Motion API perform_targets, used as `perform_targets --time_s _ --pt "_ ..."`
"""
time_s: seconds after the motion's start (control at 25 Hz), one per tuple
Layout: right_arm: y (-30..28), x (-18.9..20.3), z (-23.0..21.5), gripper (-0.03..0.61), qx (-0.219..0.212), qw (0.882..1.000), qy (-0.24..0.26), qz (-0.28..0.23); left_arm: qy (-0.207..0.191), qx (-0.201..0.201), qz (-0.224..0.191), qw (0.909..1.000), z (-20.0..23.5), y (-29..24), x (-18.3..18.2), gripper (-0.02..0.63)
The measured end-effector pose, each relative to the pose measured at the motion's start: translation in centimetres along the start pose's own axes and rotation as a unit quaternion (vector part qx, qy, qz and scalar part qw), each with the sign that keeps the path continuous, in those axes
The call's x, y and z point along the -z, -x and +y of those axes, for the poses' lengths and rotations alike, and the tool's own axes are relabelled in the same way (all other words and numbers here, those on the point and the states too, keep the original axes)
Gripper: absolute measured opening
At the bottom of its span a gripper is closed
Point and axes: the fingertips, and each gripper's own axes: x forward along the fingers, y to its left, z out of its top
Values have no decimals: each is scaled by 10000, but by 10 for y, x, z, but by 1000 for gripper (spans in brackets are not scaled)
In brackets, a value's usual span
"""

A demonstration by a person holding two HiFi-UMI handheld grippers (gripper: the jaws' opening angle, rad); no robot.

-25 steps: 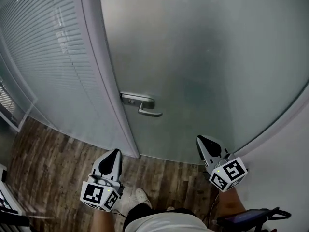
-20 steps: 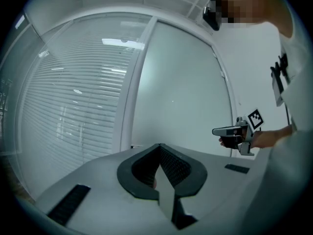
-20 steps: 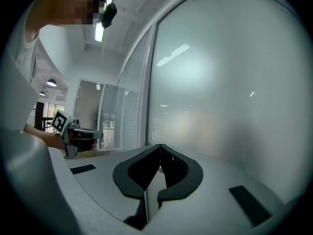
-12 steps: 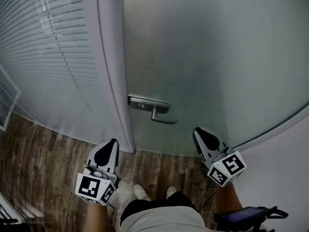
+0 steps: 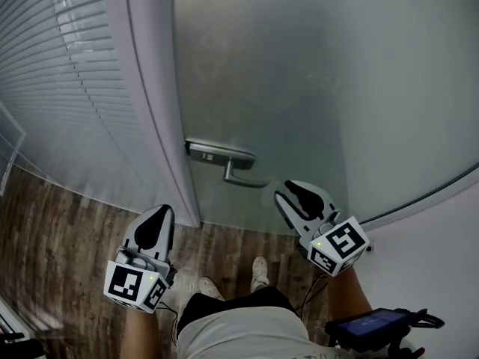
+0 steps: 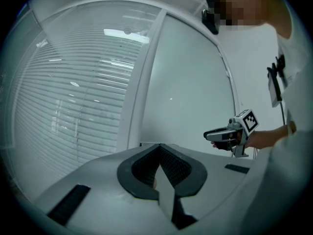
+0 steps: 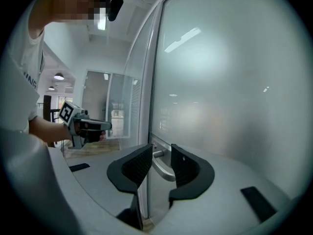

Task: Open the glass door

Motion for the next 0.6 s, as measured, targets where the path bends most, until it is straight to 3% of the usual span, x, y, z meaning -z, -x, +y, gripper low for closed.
perform_targets --time_s 0.28,0.44,0.6 --pt "-22 31 -2 184 -915 9884 889 824 54 -240 201 9995 -19 -17 15 2" --pt "-37 54 3 187 -1384 9751 1191 1255 116 -453 308 9984 -25 -18 22 2" --pt "-56 79 -2 187 -1527 9630 1438 1690 182 -647 442 9968 -24 -15 31 2"
